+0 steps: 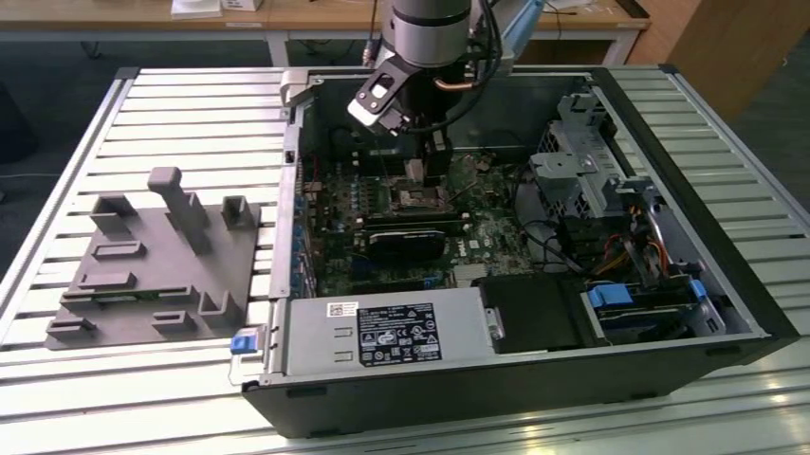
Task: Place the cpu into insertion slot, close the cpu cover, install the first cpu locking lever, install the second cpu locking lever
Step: 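Place the cpu into insertion slot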
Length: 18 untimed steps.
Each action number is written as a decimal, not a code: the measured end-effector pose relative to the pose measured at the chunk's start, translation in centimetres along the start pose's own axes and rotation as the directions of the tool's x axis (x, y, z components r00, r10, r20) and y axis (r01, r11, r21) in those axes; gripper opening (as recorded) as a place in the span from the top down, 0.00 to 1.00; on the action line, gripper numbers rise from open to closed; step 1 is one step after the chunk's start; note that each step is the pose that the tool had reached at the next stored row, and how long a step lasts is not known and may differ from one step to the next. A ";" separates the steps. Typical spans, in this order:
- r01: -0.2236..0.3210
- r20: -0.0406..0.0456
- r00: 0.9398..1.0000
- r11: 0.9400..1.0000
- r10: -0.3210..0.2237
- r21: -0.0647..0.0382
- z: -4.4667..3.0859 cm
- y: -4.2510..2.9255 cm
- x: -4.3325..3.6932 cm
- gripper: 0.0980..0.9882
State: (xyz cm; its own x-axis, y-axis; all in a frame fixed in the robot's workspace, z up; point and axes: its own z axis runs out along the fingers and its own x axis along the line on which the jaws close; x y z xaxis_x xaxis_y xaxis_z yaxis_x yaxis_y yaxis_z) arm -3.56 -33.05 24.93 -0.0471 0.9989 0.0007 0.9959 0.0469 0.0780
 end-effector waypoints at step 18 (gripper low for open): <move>0.003 0.017 1.000 1.000 -0.003 0.001 2.26 -0.44 0.54 0.50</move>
State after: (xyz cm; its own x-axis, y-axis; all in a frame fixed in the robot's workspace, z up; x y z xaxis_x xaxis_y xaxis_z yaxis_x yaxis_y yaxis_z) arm -3.85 -32.52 22.64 -0.0492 0.9987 -0.0166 0.9958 0.0503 0.0769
